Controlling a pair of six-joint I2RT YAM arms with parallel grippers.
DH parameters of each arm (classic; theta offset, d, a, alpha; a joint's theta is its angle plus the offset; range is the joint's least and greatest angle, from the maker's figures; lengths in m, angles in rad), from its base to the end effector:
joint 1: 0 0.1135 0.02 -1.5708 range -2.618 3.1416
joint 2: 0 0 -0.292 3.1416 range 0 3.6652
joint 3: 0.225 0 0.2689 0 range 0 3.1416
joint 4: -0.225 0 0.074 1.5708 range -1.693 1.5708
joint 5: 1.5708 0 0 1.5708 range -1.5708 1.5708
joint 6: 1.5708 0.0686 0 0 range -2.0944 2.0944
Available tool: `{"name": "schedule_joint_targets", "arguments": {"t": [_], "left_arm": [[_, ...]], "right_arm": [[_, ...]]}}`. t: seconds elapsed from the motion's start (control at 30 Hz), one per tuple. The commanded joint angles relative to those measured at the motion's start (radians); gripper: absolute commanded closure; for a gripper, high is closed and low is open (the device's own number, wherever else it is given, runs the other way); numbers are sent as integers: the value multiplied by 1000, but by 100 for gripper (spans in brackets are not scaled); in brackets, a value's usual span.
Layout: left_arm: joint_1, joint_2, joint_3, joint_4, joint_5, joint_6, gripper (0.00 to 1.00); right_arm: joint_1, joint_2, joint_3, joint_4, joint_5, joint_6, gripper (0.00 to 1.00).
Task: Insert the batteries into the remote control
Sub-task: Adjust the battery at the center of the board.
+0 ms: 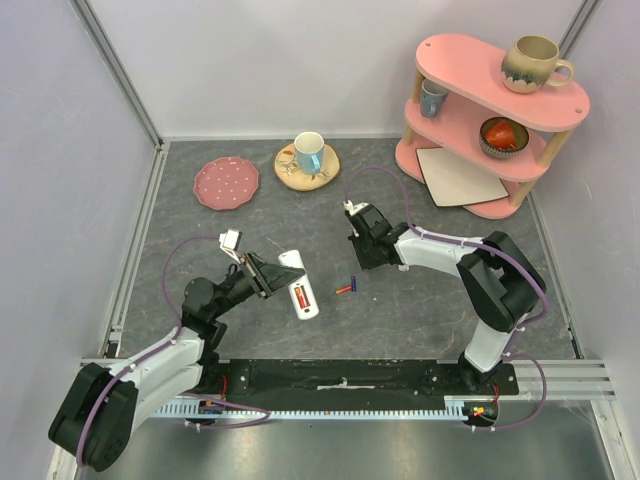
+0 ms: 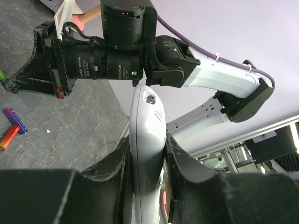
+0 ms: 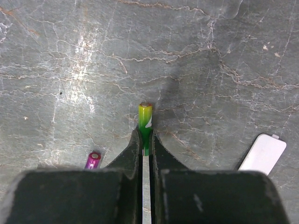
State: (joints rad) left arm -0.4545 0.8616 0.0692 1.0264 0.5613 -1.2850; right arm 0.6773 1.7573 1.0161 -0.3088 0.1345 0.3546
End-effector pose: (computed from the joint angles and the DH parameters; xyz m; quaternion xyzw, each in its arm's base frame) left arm 0.1503 -0.1141 0.2212 -0.0413 0.6326 -0.6870 0.3552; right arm 0.3008 0.2301 0.1446 -0.1378 0.9544 0.0703 0.2555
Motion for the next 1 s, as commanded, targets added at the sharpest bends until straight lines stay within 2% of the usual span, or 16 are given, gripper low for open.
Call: {"name": "schedule_joint_targets", "arguments": {"t": [0.0, 0.13, 0.23, 0.27, 0.37, 0.43, 0.57, 0.63, 0.7, 0.73, 0.8, 0.9, 0.97], "left_arm": [[7, -26, -6, 28, 26, 12, 98], [7, -44, -11, 12, 22, 15, 98], [7, -55, -12, 5, 20, 15, 98], [7, -58, -14, 3, 20, 18, 98], [7, -70, -20, 1, 17, 16, 98], [7, -81, -23, -2, 19, 15, 98], [7, -116, -23, -35, 20, 24, 98], [7, -134, -23, -49, 22, 33, 98], [5, -145, -19, -65, 37, 38, 98], [7, -150, -17, -69, 43, 44, 98], [7, -165, -12, -81, 60, 49, 98], [7, -187, -19, -80, 63, 35, 98], [7, -208, -29, -71, 61, 29, 98]], "right_arm": [[5, -5, -1, -49, 22, -6, 100], [4, -56, 24, -50, 20, 27, 100], [-2, -104, 35, -29, 42, 105, 100], [-15, -122, 23, -12, 43, 180, 100], [-64, -121, -2, 80, -163, 163, 100], [-33, -110, 18, 89, -162, 36, 100], [24, -78, 53, 49, 15, -230, 100], [33, -88, -11, 163, 103, -381, 100], [34, -99, -59, 281, 73, -481, 100], [36, -105, -57, 295, 59, -582, 100], [36, -117, -48, 327, 24, -675, 100], [34, -125, -28, 338, -51, -879, 100], [33, -96, -7, 266, -84, -1012, 100]]}}
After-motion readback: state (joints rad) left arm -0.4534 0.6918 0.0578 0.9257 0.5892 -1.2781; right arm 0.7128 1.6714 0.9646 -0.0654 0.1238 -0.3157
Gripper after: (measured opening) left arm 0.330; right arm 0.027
